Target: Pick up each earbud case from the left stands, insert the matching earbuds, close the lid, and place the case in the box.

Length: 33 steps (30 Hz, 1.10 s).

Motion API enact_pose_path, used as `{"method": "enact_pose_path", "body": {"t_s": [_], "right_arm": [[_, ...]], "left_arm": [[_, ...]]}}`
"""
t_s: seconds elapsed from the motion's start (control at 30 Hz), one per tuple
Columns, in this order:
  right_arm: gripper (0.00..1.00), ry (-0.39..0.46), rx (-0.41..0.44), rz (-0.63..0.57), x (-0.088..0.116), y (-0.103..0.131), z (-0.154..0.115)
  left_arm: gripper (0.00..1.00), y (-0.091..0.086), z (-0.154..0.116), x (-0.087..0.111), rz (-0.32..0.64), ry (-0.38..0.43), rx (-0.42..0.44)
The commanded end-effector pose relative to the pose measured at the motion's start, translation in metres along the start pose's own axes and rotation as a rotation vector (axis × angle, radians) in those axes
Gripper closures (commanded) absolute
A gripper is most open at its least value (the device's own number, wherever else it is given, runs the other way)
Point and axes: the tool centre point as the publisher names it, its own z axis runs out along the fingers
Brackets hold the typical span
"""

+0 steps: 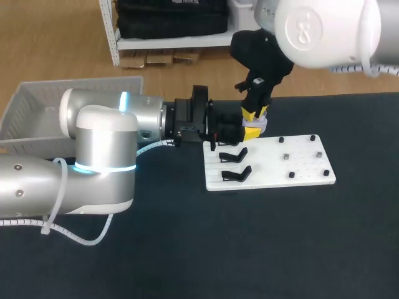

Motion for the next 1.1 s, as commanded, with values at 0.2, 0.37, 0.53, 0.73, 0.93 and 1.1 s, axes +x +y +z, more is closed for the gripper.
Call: {"method": "enact_pose_path", "body": {"t_s": [0.2, 0.37, 0.53, 0.73, 0.93, 1.1], "right_arm": [[1.0, -0.01, 0.004, 0.005, -0.0015, -0.0021, 0.0028], [1.0, -0.007, 0.011, 0.002, -0.0034, -0.0034, 0.0039], [1.0, 0.001, 0.021, -0.005, -0.0043, -0.0043, 0.0052], [1.0, 0.011, 0.033, -0.006, -0.0027, -0.0071, 0.0085], [0.77, 0.015, 0.04, -0.005, -0.0013, -0.0077, 0.0084], [0.68, 0.008, 0.043, -0.002, -0.001, -0.0084, 0.0048]], "left_arm": [[1.0, -0.0013, -0.0002, 0.0018, 0.005, -0.009, -0.006], [1.0, -0.0013, -0.0002, 0.0018, 0.005, -0.009, -0.006], [1.0, -0.0013, -0.0002, 0.0018, 0.005, -0.009, -0.006], [1.0, -0.0013, -0.0002, 0.0018, 0.005, -0.009, -0.006], [1.0, -0.0013, -0.0002, 0.0018, 0.005, -0.009, -0.006], [1.0, -0.0013, -0.0002, 0.0018, 0.005, -0.009, -0.006]]}}
